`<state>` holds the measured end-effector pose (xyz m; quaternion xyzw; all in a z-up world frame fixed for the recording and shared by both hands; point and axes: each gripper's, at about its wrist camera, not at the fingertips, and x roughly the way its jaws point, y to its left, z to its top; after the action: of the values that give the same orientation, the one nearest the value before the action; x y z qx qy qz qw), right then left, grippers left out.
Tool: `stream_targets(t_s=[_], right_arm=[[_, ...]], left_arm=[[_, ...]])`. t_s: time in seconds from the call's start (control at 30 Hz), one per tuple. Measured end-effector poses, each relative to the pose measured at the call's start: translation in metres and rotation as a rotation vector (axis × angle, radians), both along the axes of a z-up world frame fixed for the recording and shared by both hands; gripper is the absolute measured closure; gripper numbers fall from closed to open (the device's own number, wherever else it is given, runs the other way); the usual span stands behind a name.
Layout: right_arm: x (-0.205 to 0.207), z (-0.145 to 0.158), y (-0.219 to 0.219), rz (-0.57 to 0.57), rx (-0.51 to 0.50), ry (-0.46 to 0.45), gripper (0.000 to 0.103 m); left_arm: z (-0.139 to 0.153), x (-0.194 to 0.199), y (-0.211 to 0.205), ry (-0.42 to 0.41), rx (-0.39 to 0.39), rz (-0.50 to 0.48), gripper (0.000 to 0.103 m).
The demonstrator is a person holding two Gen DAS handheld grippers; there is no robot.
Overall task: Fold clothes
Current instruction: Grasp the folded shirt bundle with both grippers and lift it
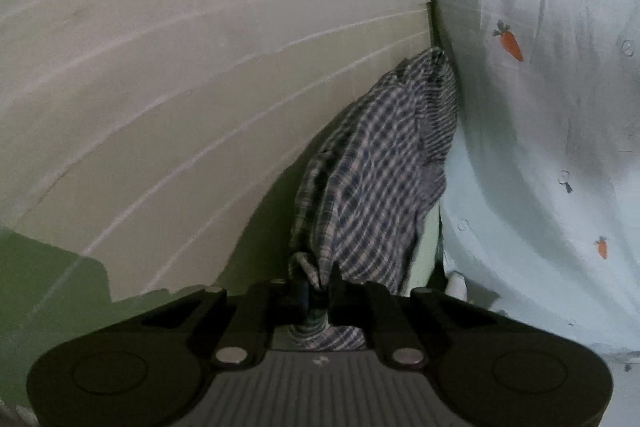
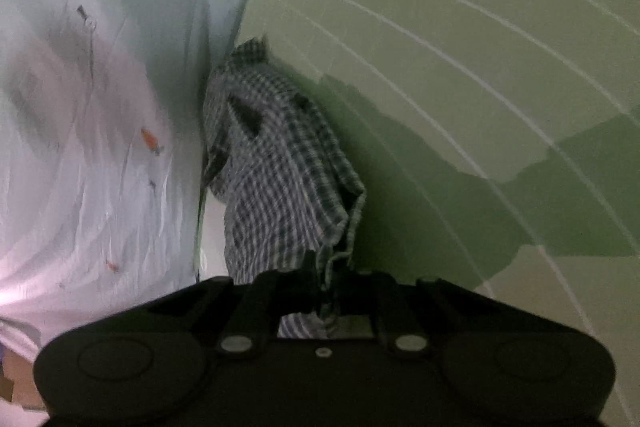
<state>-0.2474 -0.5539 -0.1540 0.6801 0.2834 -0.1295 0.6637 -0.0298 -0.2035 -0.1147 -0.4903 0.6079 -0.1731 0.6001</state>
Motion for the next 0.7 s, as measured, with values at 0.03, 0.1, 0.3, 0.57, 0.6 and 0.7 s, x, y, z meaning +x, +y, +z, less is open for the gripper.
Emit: stream_targets(t_s=[0.03,0.1,0.3,0.57,0.6,0.7], right_arm=[[-0.010,0.004,0.004,0.004,0.036,0.013,0.096],[-0.031,0.016,0.013,0.014,0.095,0.028,0.096],[-0.068,0.042,0.038,0.044,0.193,0.045,0.096],[-0.084,0.040,0.027,-0.087,0.340,0.002,0.096],[-0.078,0.044,0.024,-0.093,0.334,-0.013,0.096],[-0.060,0.048,0.013,-0.119,0.328,-0.050,0.096]], left_arm=[[0.002,-0.010,0.009,0.039,-0.018,0.024,0.096],[0.005,-0.031,0.028,0.117,-0.054,0.072,0.096],[0.036,-0.079,0.075,0.329,-0.051,0.223,0.096],[0.056,-0.068,0.058,0.405,-0.168,0.348,0.096],[0.058,-0.061,0.054,0.399,-0.179,0.345,0.096],[0.063,-0.046,0.051,0.377,-0.206,0.332,0.096]])
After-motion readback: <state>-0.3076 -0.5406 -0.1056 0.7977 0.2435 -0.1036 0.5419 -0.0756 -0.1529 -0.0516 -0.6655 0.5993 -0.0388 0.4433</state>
